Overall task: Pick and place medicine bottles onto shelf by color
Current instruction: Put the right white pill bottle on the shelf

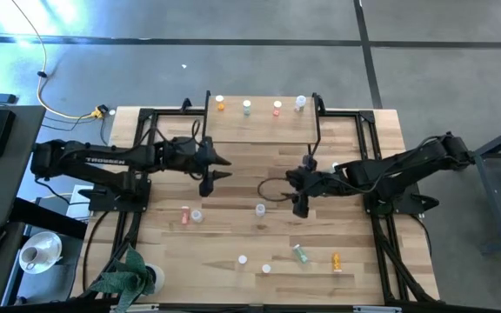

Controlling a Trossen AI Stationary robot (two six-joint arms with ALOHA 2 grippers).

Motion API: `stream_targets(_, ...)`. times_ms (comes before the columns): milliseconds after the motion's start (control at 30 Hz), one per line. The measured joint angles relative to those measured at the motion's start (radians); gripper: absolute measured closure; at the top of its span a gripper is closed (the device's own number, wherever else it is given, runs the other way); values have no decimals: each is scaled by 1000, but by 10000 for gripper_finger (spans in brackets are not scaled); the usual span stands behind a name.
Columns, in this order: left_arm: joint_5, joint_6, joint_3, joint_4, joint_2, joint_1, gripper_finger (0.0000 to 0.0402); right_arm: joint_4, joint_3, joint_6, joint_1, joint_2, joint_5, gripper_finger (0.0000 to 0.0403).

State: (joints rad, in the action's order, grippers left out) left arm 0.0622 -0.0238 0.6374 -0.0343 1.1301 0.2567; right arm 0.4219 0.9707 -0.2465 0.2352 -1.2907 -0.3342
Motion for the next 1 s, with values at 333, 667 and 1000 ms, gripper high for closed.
stream_targets(333,-52,-15,-27,-26,0,-81,240,-138,0,155,0,-158,107,179)
stream_targets(667,-52,-18,-27,-22,0,-90,239,-288,0,169,0,-318,106,179)
stream_targets(1000,-52,-18,-27,-14,1,-89,239,-406,0,155,0,-431,102,179)
